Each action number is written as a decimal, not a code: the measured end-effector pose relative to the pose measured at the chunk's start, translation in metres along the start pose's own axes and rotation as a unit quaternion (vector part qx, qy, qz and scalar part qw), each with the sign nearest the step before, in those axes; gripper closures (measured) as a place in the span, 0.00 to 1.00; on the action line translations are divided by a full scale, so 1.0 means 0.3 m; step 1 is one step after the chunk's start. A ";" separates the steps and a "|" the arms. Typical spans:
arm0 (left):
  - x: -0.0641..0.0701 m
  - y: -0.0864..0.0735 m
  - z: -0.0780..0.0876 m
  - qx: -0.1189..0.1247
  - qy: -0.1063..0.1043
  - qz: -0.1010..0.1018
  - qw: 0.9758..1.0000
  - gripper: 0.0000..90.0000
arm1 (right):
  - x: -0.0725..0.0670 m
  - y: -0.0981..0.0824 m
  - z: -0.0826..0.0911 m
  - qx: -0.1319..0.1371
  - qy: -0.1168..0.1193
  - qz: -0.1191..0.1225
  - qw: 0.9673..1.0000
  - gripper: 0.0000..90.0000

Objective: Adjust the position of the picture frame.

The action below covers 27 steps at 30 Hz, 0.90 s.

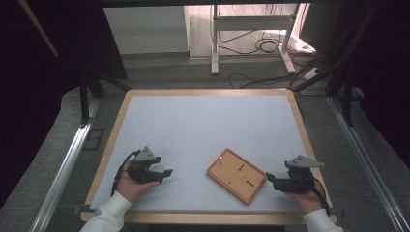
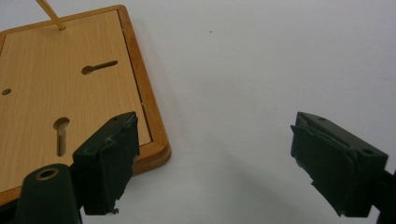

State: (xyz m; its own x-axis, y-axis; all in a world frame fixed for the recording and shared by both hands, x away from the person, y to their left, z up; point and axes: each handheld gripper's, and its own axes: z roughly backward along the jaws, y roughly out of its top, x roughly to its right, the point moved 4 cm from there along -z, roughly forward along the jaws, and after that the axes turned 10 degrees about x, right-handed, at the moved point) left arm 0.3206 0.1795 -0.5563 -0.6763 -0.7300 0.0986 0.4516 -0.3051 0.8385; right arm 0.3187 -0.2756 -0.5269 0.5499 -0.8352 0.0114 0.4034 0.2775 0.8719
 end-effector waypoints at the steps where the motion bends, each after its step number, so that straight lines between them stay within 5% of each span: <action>1: 0.001 0.002 -0.003 -0.001 0.001 0.001 1.000 0.32 | 0.001 0.000 0.001 0.002 0.001 0.000 1.000 0.18; 9: 0.006 0.004 -0.009 -0.002 0.011 0.017 1.000 0.31 | 0.008 -0.009 0.017 0.006 0.002 0.004 1.000 0.18; 18: 0.012 0.022 0.002 0.003 0.009 0.007 1.000 0.30 | 0.011 0.005 0.041 0.030 -0.013 0.013 0.999 0.18; 27: 0.038 0.044 -0.015 0.005 0.000 -0.001 1.000 0.30 | 0.007 -0.005 0.029 0.024 -0.011 0.018 0.999 0.19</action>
State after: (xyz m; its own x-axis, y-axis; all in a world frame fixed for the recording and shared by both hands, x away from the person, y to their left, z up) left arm 0.3215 0.1643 -0.5466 -0.6773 -0.7292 0.0977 0.4448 -0.3000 0.8439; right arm 0.3128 -0.2819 -0.5238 0.5471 -0.8354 0.0528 0.3482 0.2845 0.8932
